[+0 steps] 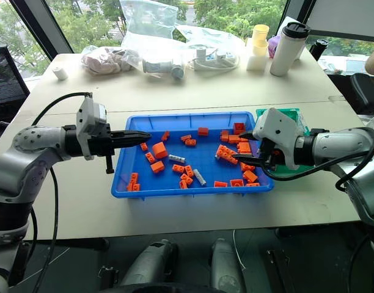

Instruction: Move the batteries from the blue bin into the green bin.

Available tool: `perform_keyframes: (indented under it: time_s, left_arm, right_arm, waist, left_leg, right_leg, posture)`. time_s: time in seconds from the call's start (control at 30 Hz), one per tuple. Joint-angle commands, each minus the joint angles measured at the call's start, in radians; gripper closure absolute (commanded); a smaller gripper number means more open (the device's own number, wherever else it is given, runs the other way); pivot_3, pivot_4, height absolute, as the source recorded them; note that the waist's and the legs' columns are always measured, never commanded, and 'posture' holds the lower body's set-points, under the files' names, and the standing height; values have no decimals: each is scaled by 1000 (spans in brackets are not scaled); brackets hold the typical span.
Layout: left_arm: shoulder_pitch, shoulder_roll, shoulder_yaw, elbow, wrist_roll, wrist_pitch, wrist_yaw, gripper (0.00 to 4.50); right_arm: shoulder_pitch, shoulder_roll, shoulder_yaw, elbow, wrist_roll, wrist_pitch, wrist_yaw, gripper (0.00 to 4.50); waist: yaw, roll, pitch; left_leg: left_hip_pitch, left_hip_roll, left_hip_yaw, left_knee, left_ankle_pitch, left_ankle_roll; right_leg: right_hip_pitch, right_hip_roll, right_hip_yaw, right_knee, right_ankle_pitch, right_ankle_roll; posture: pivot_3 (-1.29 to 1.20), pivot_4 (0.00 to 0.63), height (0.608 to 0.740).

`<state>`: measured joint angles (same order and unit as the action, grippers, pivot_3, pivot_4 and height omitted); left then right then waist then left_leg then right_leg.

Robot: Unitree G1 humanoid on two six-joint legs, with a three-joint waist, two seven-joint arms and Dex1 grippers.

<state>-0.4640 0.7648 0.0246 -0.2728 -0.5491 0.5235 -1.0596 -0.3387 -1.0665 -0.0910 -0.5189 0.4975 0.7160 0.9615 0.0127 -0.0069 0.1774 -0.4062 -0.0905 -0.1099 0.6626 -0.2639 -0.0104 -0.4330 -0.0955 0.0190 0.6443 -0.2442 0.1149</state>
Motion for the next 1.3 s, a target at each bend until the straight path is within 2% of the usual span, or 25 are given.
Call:
perform_keyframes:
  time_s: [0.03, 0.63, 0.8, 1.03, 1.2, 1.3]
  left_arm:
    - [7, 16, 36, -39, -29, 3, -11, 4500]
    - [11, 15, 33, -47, -29, 12, 14, 4500]
    - [19, 13, 30, -45, -25, 4, 22, 4500]
    - [33, 6, 32, -64, -27, 6, 46, 4500]
    - [54, 12, 48, -88, -29, 12, 68, 4500]
    - [67, 14, 56, -106, -37, 19, 81, 4500]
  right_arm:
    - [-30, 6, 3, -29, 10, -3, 2, 1760]
    - [-101, 36, 113, 5, -44, -42, 23, 1760]
    - [-154, 73, 181, 30, -79, -60, 30, 1760]
    - [-299, 247, 364, 129, -183, -76, 9, 1760]
    - [-425, 488, 499, 357, -254, -87, -21, 1760]
    - [-458, 564, 545, 467, -316, -126, -32, 1760]
  waist:
    - [0, 0, 0]
    - [-1, 0, 0]
    - [-1, 0, 0]
    - [-7, 0, 0]
    - [-11, 0, 0]
    - [-18, 0, 0]
  left_leg:
    - [0, 0, 0, 0, 0, 0]
    - [0, 0, 0, 0, 0, 0]
    - [0, 0, 0, 0, 0, 0]
    - [0, 0, 0, -1, 0, 0]
    - [0, 0, 0, -1, 1, -1]
    - [-1, 0, -1, -1, 2, -4]
  right_leg:
    - [0, 0, 0, 0, 0, 0]
    - [0, 0, 0, 0, 0, 0]
    - [0, 0, 0, 0, 0, 0]
    - [-2, 0, 0, 0, 0, 0]
    - [-2, 1, 0, 1, 0, 0]
    - [-3, 1, 1, 1, 0, 0]
  posture:
    - [0, 150, 740]
    - [0, 150, 740]
    - [0, 150, 740]
    - [0, 150, 740]
    - [0, 150, 740]
    - [0, 150, 740]
